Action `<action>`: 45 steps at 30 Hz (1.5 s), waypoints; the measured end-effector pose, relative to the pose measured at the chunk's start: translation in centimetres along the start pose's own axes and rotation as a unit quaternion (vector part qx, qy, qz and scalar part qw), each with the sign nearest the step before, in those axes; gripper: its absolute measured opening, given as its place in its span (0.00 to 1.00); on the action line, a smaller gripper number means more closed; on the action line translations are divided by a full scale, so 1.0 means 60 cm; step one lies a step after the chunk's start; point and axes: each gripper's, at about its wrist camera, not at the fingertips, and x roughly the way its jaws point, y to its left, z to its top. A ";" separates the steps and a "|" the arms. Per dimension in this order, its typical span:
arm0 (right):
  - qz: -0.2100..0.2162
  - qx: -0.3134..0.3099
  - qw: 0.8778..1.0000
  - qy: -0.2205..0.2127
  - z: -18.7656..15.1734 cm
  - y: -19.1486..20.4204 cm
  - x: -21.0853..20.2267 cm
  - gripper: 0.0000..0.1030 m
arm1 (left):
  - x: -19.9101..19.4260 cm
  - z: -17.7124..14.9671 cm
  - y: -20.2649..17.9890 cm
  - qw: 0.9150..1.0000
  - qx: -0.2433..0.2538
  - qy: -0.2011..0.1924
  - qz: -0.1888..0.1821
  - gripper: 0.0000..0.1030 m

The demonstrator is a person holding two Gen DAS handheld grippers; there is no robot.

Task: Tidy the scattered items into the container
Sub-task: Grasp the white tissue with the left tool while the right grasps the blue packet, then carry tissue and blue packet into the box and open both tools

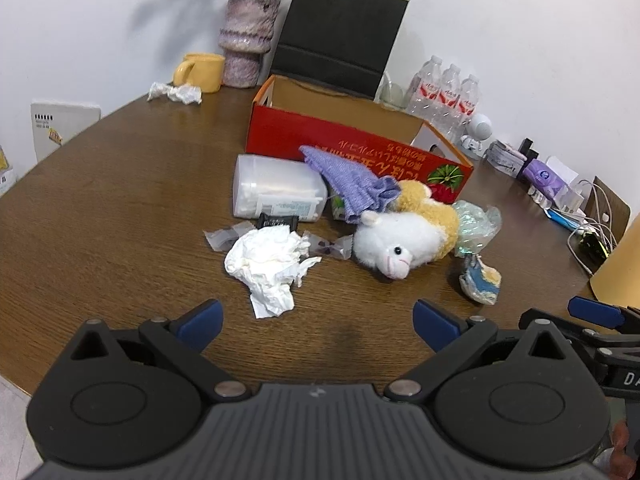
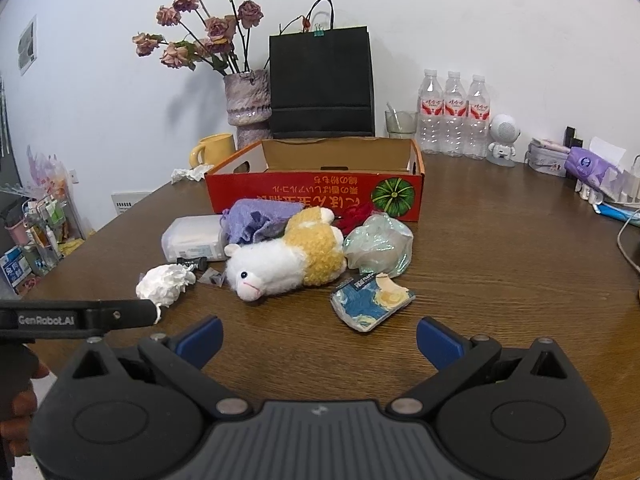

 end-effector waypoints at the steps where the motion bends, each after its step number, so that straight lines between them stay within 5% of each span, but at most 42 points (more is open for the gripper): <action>1: 0.003 0.000 1.000 0.001 0.000 -0.001 0.006 1.00 | 0.006 0.002 0.003 1.000 -0.002 0.003 0.002 1.00; 6: -0.021 -0.007 1.000 0.003 0.005 -0.009 0.046 0.99 | 0.037 0.013 0.015 1.000 0.002 0.005 0.021 0.98; 10: -0.040 0.003 0.999 0.028 0.010 -0.028 0.098 0.90 | 0.074 0.021 0.022 0.999 0.004 0.030 0.029 0.81; 19: -0.039 0.005 0.999 0.038 0.025 -0.043 0.156 0.78 | 0.104 0.039 0.019 0.998 0.023 0.017 0.055 0.60; 25: -0.022 0.010 0.998 0.051 0.025 -0.051 0.174 0.52 | 0.116 0.046 0.015 0.996 0.042 0.010 0.079 0.34; 30: 0.005 0.017 0.998 0.053 0.022 -0.058 0.166 0.11 | 0.114 0.044 0.010 0.995 0.058 0.008 0.083 0.26; 38: 0.021 0.005 1.000 0.006 0.055 -0.067 0.108 0.11 | 0.065 0.077 0.003 0.995 0.080 -0.025 0.055 0.25; 45: 0.040 -0.006 0.998 -0.039 0.175 -0.091 0.147 0.11 | 0.079 0.222 -0.021 0.993 0.097 -0.071 -0.001 0.26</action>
